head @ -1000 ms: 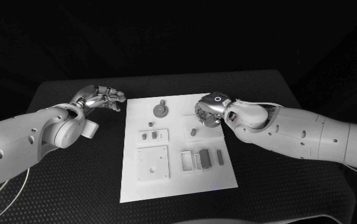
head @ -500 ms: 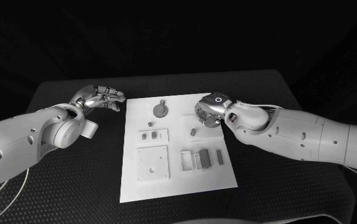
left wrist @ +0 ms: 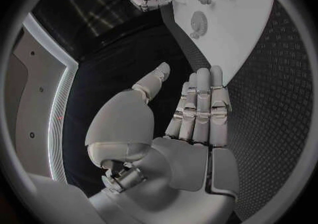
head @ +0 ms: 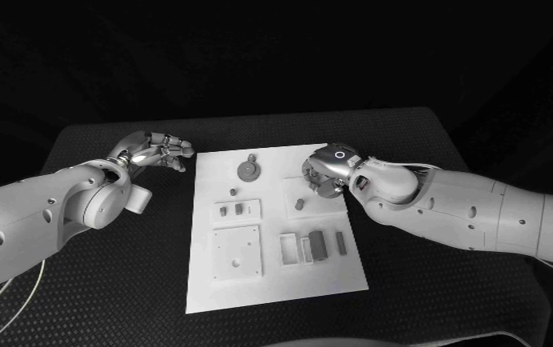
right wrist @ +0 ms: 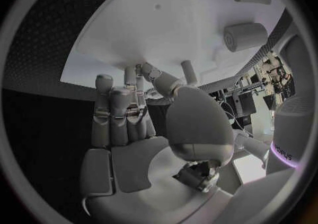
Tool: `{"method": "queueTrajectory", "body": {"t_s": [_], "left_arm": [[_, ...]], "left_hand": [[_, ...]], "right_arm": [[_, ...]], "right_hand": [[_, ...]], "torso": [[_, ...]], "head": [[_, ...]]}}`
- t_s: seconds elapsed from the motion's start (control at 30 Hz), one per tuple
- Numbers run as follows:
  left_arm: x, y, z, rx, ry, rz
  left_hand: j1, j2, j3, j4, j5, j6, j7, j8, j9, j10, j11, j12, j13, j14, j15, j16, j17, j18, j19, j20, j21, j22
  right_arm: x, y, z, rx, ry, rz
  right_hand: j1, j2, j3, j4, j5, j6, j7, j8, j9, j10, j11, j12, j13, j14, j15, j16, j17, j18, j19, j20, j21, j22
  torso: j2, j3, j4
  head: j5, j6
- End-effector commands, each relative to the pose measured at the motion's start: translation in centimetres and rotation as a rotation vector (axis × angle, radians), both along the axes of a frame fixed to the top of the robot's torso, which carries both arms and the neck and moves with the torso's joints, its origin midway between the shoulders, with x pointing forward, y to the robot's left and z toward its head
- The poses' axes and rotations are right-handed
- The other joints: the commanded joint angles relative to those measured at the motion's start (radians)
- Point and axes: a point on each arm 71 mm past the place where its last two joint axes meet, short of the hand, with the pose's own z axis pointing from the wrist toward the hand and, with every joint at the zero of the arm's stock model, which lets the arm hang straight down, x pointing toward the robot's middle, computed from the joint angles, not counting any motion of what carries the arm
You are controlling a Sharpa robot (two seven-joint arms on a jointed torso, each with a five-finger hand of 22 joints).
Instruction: Assemble the parts on the task board
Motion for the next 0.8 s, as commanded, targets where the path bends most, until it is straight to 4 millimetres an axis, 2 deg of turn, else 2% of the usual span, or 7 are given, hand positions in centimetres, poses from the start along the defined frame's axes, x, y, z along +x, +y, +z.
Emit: {"method": "queueTrajectory", "body": {"t_s": [0.03, 0.2, 0.8], "left_arm": [[0.0, -0.1, 0.1, -0.010, -0.009, -0.006], [0.0, -0.1, 0.1, -0.009, -0.009, -0.006], [0.0, 0.0, 0.1, -0.009, -0.007, -0.006]], "left_hand": [[0.000, 0.004, -0.005, -0.001, -0.006, 0.001, 0.003, 0.006, 0.000, -0.008, 0.000, 0.001, 0.001, 0.007, 0.001, 0.006, 0.001, 0.016, 0.007, 0.003, -0.003, 0.000], [0.000, 0.004, -0.005, -0.001, -0.006, 0.001, 0.003, 0.006, 0.000, -0.008, 0.000, 0.001, 0.001, 0.007, 0.001, 0.006, 0.001, 0.016, 0.007, 0.003, -0.003, 0.000], [0.000, 0.004, -0.006, 0.000, -0.006, 0.000, 0.003, 0.006, 0.000, -0.008, 0.000, 0.001, 0.002, 0.007, 0.001, 0.006, 0.002, 0.016, 0.008, 0.003, -0.003, 0.000]], "right_arm": [[-0.2, 0.1, -0.1, -0.008, -0.006, 0.009], [-0.2, -0.1, 0.2, -0.003, -0.011, 0.009], [-0.1, -0.2, 1.3, 0.032, 0.005, 0.006]], "right_hand": [[0.024, 0.017, 0.009, 0.000, 0.007, 0.005, -0.002, 0.006, 0.002, 0.003, -0.001, 0.007, 0.036, -0.002, -0.007, 0.006, 0.001, 0.029, 0.012, -0.011, 0.005, 0.022], [0.023, 0.017, 0.009, 0.000, 0.007, 0.005, -0.002, 0.007, 0.005, 0.003, -0.001, 0.007, 0.039, -0.002, -0.007, 0.007, 0.002, 0.029, 0.012, -0.011, 0.006, 0.022], [0.020, 0.016, 0.011, 0.000, 0.007, 0.003, -0.002, 0.007, 0.012, 0.001, -0.002, 0.008, 0.047, -0.003, -0.007, 0.009, 0.003, 0.029, 0.011, -0.011, 0.008, 0.021]], "torso": [[0.000, -0.0001, 0.0002], [-0.001, -0.0011, 0.0004], [-0.001, -0.0004, 0.0004]], "head": [[0.001, 0.000], [0.000, 0.000], [0.000, 0.001]]}}
